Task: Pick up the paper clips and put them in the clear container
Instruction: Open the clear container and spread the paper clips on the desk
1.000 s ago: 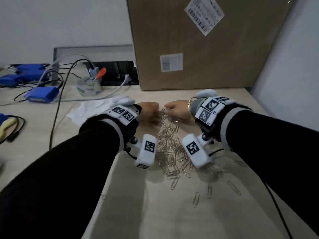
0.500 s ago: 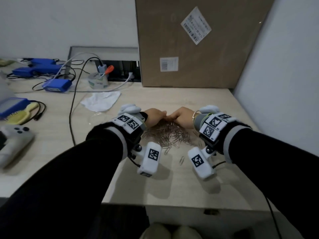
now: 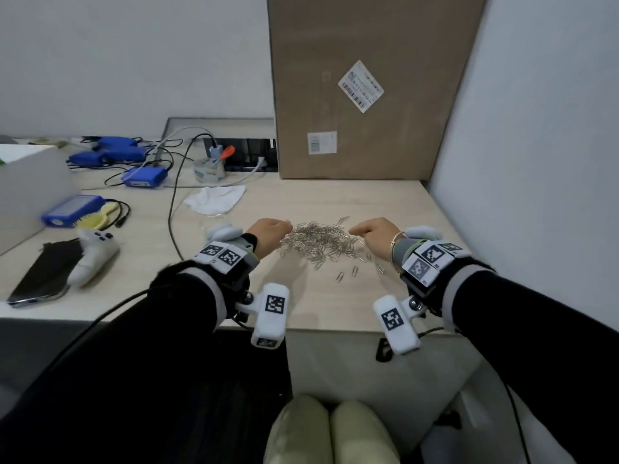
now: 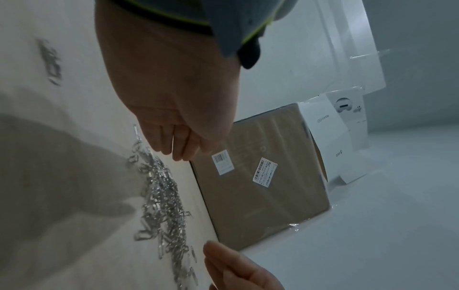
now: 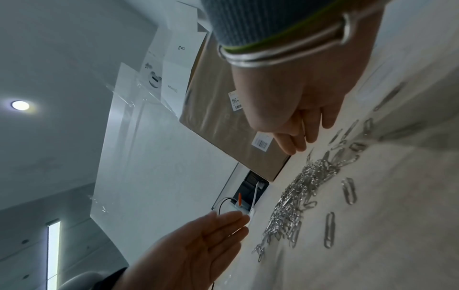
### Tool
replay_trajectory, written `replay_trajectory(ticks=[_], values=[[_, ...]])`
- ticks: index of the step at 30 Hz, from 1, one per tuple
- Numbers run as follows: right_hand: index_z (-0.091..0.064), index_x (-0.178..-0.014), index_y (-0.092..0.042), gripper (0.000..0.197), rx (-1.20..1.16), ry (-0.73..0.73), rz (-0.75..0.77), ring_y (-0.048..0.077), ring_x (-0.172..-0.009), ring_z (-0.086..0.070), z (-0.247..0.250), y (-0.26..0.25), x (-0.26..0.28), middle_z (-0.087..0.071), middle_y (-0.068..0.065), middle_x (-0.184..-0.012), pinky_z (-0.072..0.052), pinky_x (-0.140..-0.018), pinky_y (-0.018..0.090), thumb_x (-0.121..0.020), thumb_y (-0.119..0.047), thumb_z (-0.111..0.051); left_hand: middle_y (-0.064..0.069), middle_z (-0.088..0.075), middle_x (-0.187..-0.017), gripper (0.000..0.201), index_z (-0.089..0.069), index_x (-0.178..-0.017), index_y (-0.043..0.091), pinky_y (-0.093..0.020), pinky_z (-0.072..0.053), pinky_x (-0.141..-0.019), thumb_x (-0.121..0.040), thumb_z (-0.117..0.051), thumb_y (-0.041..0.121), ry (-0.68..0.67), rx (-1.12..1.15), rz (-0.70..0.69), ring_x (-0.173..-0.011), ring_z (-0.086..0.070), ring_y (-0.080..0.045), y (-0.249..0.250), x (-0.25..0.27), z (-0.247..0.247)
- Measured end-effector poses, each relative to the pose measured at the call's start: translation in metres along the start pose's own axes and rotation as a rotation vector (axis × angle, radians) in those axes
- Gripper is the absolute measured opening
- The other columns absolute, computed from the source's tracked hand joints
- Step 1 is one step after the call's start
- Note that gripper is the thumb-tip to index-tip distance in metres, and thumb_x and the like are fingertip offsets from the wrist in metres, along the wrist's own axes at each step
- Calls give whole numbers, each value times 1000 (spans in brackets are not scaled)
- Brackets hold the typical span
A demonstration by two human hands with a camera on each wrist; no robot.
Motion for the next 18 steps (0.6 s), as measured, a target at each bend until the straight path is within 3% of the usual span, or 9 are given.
replay_trajectory(ticks=[3, 5, 6, 9, 13, 18], values=[[-64, -115, -8, 44, 15, 12, -14, 23, -115, -56, 0, 11, 14, -57, 9, -131, -44, -91, 21, -85, 9, -38, -16, -61, -127, 40, -62, -120, 1, -36, -40, -106, -93, -54, 28, 21, -56, -10, -119, -55, -29, -2, 19, -1], [-61, -119, -12, 44, 32, 23, -21, 19, -100, -57, 2, 19, 22, -55, 5, -135, -47, -72, 12, -85, 6, -39, -14, -57, -133, 39, -58, -127, 2, -32, -36, -104, -97, -47, 24, 52, -118, -15, -124, -51, -28, -6, 24, 0], [-59, -122, -14, 46, 53, 32, -25, 20, -103, -56, 3, 23, 24, -52, 5, -137, -45, -72, 13, -86, 5, -38, -13, -53, -137, 39, -55, -130, 3, -30, -34, -105, -98, -44, 23, 79, -144, -26, -128, -48, -27, -7, 25, 3], [-50, -131, -16, 42, 186, 46, -65, 27, -127, -46, 8, 31, 29, -45, 7, -143, -38, -98, 25, -91, -6, -39, -12, -41, -148, 46, -44, -139, 5, -32, -27, -112, -99, -39, 27, 145, -222, 2, -137, -37, -28, -12, 27, 14], [-38, -138, -9, 43, 316, -2, -165, 30, -129, -44, 6, 41, 39, -41, 13, -144, -37, -102, 30, -95, -10, -33, -17, -37, -149, 67, -37, -141, 4, -42, -26, -113, -93, -33, 50, 159, -434, 189, -137, -36, -33, -36, 31, 20], [-27, -141, -2, 48, 398, -63, -262, 31, -135, -35, -11, 46, 45, -31, 15, -150, -32, -107, 34, -98, -21, -28, -19, -47, -142, 69, -46, -135, 4, -42, -28, -112, -91, -27, 54, 100, -436, 212, -130, -43, -33, -47, 25, 6]])
Point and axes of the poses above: each hand's wrist, its own x-axis away from the middle knuckle, its own z-axis out of the back of the hand, y = z × x, the point moved 4 cm from there along -x, towards the middle knuckle
